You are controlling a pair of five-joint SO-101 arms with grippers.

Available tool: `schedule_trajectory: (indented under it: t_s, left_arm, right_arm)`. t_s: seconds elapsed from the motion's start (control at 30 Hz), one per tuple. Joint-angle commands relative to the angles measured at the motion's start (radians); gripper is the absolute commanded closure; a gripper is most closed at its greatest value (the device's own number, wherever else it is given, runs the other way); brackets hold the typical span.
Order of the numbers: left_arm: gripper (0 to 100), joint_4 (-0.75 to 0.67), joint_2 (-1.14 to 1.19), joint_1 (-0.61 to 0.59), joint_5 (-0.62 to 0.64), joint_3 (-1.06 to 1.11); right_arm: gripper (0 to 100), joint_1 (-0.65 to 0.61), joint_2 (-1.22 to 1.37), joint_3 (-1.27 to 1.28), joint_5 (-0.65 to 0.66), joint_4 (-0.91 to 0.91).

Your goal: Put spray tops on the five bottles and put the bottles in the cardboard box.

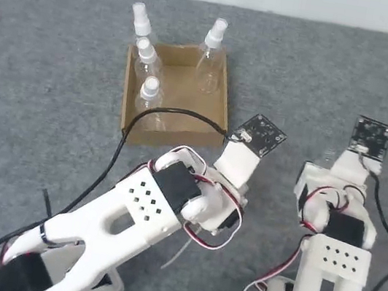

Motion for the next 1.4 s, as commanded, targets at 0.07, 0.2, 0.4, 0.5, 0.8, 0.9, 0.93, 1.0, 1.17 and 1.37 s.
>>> schedule_trajectory:
  t_s: [0.07, 0.2, 0.4, 0.5, 0.8, 0.9, 0.93, 1.0, 1.17, 1.37]
  left_arm:
    - [99, -0.038, -0.055, -0.074, 0.020, -0.018]
    - [99, -0.058, -0.057, -0.152, 0.020, -0.019]
    - [99, -0.058, -0.204, -0.178, 0.091, -0.010]
    - [99, -0.068, -0.292, -0.221, 0.103, 0.018]
    - [99, -0.106, -0.462, -0.292, 0.107, 0.077]
    - [99, -0.123, -0.505, -0.308, 0.137, 0.105]
    - [99, -0.133, -0.520, -0.319, 0.155, 0.117]
    - [99, -0.158, -0.557, -0.344, 0.180, 0.140]
    - [99, -0.187, -0.674, -0.379, 0.244, 0.182]
    - [99, -0.236, -0.825, -0.439, 0.298, 0.249]
  right_arm:
    - [91.6, -0.102, -0.045, -0.038, -0.006, 0.001]
    - [91.6, -0.147, -0.045, -0.028, -0.008, 0.001]
    - [91.6, -0.153, -0.045, -0.009, -0.009, 0.001]
    - [91.6, -0.154, -0.045, -0.003, -0.009, -0.001]
    - [91.6, -0.225, -0.045, -0.003, -0.005, 0.001]
    - [91.6, -0.237, -0.045, -0.003, -0.003, 0.001]
    - [91.6, -0.237, -0.045, -0.003, -0.003, 0.001]
    - [91.6, -0.242, -0.051, -0.003, -0.002, 0.002]
    - [91.6, -0.246, -0.153, 0.025, 0.029, 0.007]
    - [91.6, -0.323, -0.320, 0.115, 0.071, 0.001]
